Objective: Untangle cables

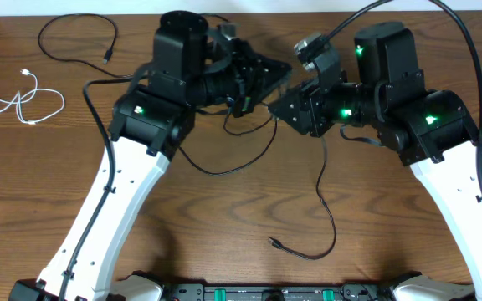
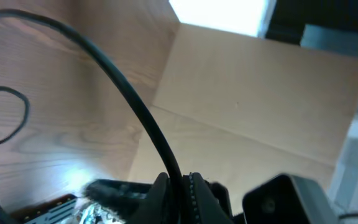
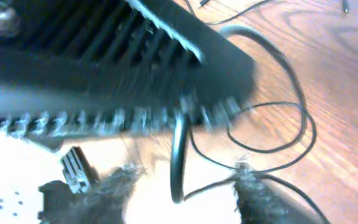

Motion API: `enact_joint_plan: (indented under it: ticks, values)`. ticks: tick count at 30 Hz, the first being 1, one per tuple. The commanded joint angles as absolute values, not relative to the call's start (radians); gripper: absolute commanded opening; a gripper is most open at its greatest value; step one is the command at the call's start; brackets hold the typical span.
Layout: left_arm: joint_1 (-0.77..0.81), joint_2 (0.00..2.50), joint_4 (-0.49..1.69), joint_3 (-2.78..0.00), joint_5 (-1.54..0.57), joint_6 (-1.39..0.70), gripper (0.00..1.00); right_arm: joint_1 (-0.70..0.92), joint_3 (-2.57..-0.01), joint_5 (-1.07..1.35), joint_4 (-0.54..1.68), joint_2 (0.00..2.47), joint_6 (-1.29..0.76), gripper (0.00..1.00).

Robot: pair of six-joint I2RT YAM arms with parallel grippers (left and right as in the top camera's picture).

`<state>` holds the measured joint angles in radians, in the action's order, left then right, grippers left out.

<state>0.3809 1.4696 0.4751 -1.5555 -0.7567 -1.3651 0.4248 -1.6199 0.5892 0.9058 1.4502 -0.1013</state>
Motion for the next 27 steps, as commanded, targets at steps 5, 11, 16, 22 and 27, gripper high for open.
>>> enact_joint_plan:
  ticks: [5, 11, 16, 22, 27]
  values:
    - [0.279, 1.472, 0.604, -1.562, -0.763, -1.34, 0.08, 0.376, -1.622, 0.548, 0.942, 1.451, -0.101, 0.99]
    - [0.194, 1.468, 0.777, -1.562, -0.762, -1.328, 0.07, 0.269, -1.622, 0.549, 0.981, 1.451, -0.153, 0.99]
    - [0.096, 1.462, 0.874, -1.562, -0.762, -1.275, 0.07, 0.213, -1.622, 0.548, 1.033, 1.451, -0.152, 0.99]
    - [-0.12, 1.441, 1.02, -1.562, -0.762, -1.088, 0.07, 0.194, -1.622, 0.548, 1.049, 1.451, -0.125, 0.99]
    - [-0.292, 1.441, 1.084, -1.562, -0.762, -0.838, 0.08, 0.194, -1.622, 0.542, 1.048, 1.451, -0.115, 0.99]
